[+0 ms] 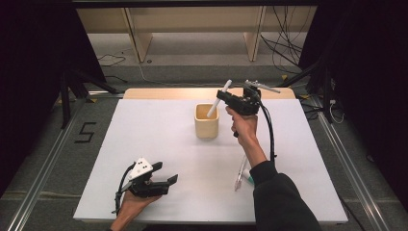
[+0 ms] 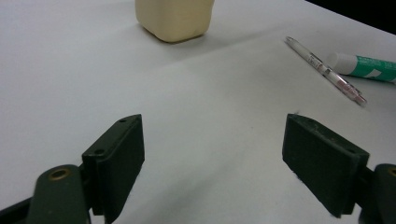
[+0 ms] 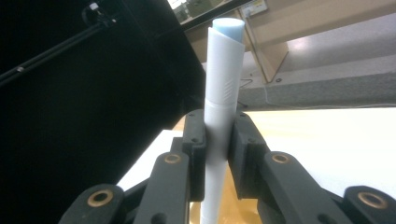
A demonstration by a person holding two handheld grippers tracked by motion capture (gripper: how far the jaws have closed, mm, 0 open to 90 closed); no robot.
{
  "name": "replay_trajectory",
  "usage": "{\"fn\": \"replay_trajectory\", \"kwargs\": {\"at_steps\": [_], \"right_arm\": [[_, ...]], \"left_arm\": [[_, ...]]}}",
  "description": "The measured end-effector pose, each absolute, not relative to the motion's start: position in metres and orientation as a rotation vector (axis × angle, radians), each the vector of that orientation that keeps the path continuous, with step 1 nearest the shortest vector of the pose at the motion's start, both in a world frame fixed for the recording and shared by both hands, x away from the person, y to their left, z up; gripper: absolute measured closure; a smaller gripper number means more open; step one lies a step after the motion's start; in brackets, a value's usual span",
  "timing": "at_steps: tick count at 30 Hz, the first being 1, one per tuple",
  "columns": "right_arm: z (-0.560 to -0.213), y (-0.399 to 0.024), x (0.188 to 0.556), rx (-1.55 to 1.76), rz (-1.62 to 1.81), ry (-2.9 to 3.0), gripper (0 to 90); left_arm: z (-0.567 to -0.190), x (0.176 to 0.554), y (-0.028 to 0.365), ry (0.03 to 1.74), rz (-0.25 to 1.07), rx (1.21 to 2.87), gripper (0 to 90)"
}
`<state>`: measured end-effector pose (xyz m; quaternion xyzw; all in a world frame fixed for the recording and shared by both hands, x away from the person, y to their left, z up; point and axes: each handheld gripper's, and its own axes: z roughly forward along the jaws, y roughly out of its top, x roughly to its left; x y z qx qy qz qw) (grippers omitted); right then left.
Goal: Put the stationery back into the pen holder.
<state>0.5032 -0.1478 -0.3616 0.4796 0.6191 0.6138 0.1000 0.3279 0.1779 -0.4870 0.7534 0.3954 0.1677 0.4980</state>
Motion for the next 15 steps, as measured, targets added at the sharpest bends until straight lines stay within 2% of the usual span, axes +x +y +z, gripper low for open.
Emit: {"fn": "replay_trajectory", "kwargs": {"at_steps": [15], "right_arm": [[-0.371,-0.14,0.515,1.456,1.758,1.855,78.4]], "left_arm": [[-0.488,0.327,0.176,0.953,0.398,1.834,20.5]]}}
